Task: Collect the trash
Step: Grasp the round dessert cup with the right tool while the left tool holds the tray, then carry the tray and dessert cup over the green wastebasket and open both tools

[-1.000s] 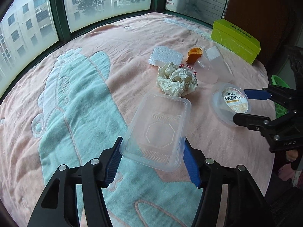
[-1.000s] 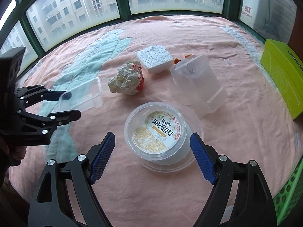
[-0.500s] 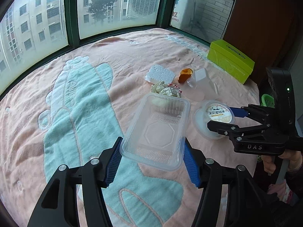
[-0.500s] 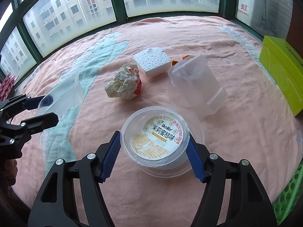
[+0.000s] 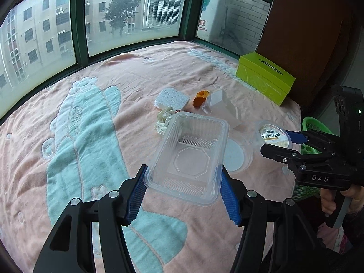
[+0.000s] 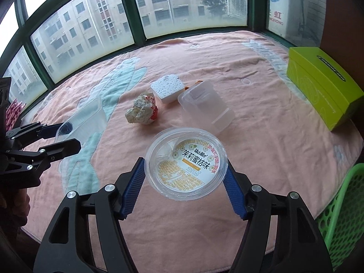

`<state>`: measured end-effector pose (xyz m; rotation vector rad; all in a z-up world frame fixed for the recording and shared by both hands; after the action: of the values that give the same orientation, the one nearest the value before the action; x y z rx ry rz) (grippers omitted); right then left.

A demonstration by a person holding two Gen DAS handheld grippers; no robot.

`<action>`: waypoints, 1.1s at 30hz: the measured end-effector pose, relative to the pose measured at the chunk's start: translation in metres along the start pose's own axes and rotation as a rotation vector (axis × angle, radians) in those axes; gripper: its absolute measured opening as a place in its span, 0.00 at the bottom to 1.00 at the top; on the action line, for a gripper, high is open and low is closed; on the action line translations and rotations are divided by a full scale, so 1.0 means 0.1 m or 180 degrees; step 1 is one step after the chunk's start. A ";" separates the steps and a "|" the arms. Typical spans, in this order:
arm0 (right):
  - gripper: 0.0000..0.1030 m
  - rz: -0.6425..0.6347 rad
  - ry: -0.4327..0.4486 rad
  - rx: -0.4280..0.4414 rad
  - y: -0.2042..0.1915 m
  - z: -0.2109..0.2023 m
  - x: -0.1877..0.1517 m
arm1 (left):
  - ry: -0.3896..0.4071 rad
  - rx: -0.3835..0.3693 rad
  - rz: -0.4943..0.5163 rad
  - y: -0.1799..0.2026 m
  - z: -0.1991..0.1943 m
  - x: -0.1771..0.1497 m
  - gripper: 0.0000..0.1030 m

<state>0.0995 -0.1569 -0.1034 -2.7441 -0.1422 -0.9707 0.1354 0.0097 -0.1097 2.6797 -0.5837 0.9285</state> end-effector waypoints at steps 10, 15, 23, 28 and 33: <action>0.64 0.0315 0.0156 -0.0144 0.46 -0.47 -0.17 | 0.0042 -0.0163 0.0123 0.58 -0.04 0.14 0.57; 0.64 0.0447 0.0242 -0.0272 0.73 -0.70 -0.26 | 0.0068 -0.0257 0.0212 0.92 -0.05 0.23 0.57; 0.64 0.0606 0.0343 -0.0548 1.17 -1.06 -0.41 | 0.0072 -0.0418 0.0367 1.44 -0.01 0.35 0.57; 0.64 0.0747 0.0381 -0.0703 1.47 -1.26 -0.54 | 0.0090 -0.0526 0.0469 1.77 -0.01 0.44 0.57; 0.64 0.0934 0.0398 -0.0859 1.81 -1.44 -0.72 | 0.0106 -0.0623 0.0590 2.08 -0.02 0.50 0.57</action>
<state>-0.0137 -0.3683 -0.0726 -2.8150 0.4302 -1.1413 0.0774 -0.1889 -0.0563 2.4635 -0.8795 0.9086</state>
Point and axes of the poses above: each gripper's, at about its wrist camera, not at the fingertips, and z roughly the way its jaws point, y to its right, x to its top, the point moved 6 cm from there along z, roughly the way its jaws point, and after that the axes turned 4 degrees about x, right-handed, at the moved point
